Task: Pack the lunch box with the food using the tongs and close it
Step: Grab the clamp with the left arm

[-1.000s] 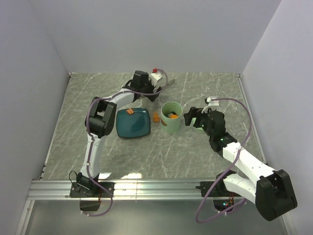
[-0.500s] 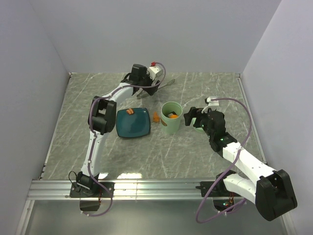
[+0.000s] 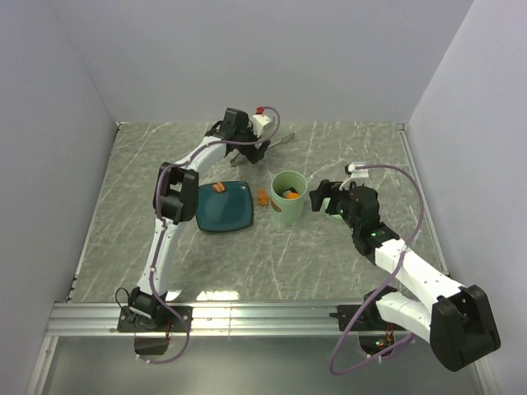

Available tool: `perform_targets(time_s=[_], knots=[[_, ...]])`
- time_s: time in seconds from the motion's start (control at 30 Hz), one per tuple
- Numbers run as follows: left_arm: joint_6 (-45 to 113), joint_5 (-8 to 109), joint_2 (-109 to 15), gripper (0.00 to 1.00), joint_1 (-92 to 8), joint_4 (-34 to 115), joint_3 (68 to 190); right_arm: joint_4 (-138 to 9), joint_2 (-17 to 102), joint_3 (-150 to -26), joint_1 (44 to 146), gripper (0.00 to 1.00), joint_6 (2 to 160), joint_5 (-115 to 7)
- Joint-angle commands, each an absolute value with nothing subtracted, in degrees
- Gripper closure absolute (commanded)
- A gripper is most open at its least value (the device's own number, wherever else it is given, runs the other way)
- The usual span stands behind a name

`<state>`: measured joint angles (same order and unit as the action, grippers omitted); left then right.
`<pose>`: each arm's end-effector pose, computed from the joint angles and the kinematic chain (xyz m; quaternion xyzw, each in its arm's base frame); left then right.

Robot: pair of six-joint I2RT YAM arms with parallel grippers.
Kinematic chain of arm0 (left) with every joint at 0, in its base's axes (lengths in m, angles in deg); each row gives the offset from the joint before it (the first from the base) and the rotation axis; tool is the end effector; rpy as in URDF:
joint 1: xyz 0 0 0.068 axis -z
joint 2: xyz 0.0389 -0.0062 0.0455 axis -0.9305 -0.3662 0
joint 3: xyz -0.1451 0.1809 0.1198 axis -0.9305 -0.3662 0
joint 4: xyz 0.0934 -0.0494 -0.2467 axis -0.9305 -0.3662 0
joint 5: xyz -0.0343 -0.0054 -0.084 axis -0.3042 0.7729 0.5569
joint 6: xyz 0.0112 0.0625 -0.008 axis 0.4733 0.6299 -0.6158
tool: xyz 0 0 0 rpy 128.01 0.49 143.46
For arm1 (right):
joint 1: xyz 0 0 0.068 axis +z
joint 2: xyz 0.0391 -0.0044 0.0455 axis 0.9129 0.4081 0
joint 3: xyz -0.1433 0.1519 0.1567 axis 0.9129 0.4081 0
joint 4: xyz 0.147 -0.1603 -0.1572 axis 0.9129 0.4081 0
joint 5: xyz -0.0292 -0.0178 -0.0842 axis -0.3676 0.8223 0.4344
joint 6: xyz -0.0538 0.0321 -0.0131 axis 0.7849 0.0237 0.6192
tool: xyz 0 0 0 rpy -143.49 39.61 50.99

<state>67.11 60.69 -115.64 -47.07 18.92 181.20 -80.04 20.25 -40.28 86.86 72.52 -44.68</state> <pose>0.5297 -0.2249 0.1556 0.3908 0.8049 -0.1453 0.4222 0.2396 0.0899 0.2184 -0.0289 0.7964 0.1757 0.5780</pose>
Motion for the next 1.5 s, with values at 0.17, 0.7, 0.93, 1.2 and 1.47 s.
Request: perform_targets(time_s=[0.17, 0.7, 0.93, 1.2, 1.47], knots=[[67.9, 60.2, -117.6, 0.01, -47.1, 17.9, 184.7, -81.6, 19.9, -42.5, 86.4, 0.08, 73.0, -45.0], [70.8, 54.3, -121.1, 0.21, -45.3, 13.2, 189.5, -81.6, 19.5, -42.3, 86.3, 0.08, 73.0, -45.1], [72.0, 52.5, -121.0, 0.34, -44.6, 13.2, 188.5, -81.7, 19.5, -42.2, 86.3, 0.08, 73.0, -45.2], [67.5, 56.1, -109.0, 0.65, -45.5, 27.0, 172.8, -82.2, 19.1, -41.7, 86.4, 0.08, 73.0, -45.2], [59.6, 51.7, -100.3, 0.69, -47.1, 31.3, 164.4, -82.7, 18.7, -41.4, 86.4, 0.08, 73.0, -45.6]])
